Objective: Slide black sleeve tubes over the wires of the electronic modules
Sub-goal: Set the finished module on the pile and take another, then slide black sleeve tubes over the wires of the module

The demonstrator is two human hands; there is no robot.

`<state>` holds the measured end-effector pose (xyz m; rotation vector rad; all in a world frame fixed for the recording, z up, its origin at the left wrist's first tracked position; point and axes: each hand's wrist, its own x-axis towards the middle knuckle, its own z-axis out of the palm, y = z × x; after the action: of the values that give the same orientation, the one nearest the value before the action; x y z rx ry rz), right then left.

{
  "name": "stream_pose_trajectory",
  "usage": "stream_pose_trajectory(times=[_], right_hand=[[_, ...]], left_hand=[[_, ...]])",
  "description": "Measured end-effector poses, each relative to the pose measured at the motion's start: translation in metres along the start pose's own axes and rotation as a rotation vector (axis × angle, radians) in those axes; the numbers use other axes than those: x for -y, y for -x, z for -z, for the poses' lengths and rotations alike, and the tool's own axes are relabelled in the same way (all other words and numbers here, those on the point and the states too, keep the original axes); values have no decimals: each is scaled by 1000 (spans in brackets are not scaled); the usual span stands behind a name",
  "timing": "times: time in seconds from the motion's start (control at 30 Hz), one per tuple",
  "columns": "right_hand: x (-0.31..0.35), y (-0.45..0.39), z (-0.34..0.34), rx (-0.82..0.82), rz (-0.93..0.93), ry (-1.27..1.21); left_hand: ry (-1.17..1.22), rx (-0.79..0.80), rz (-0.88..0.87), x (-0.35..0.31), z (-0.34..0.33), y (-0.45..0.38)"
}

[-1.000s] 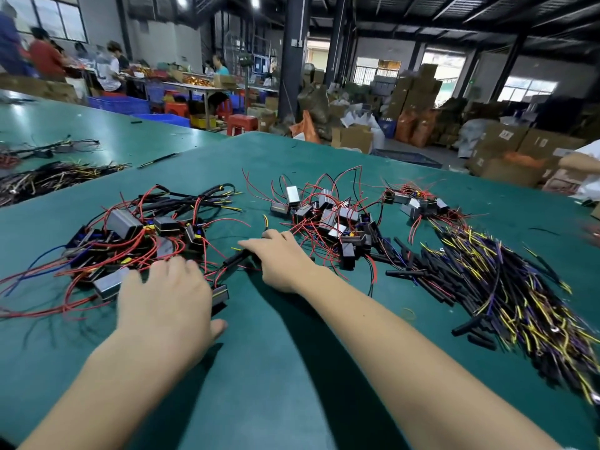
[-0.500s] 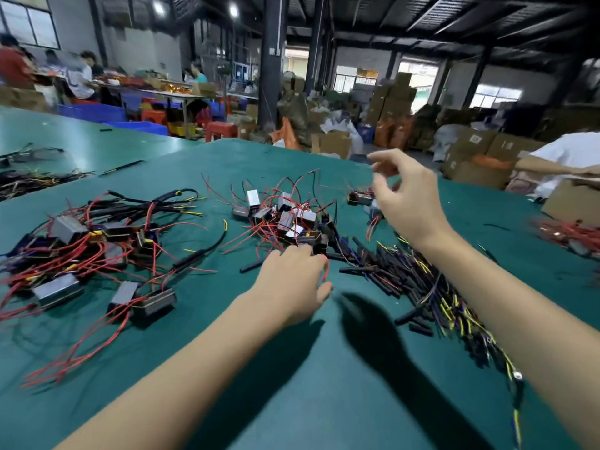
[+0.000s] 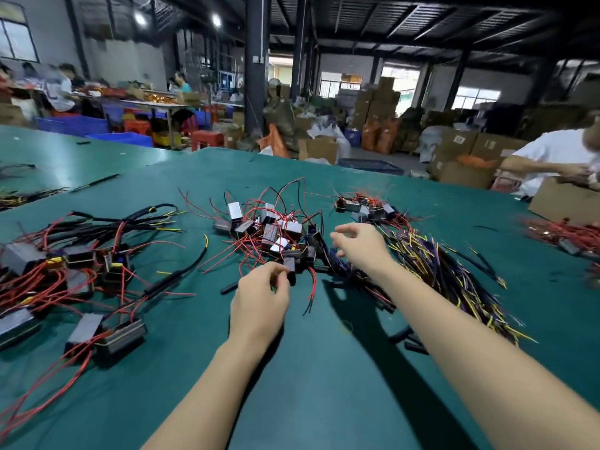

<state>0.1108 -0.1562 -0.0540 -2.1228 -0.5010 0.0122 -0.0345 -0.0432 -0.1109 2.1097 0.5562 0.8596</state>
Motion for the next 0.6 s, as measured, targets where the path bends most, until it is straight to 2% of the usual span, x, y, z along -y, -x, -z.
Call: stream_pose_trajectory(times=[0.17,0.3,0.4,0.6], right_hand=[[26,-35,-27,-111,-62,49],[42,-47,-28,-220,0,52],[56,-52,-17,-305,83,-64],[89,-52,16,-589,228,-271]], left_hand=[[50,-12,-5,7,-5,-3],[12,-4,-2,9,-8,-3],[-6,5,16,9,-9,-3],[36,-14,33,7,-8,-3]])
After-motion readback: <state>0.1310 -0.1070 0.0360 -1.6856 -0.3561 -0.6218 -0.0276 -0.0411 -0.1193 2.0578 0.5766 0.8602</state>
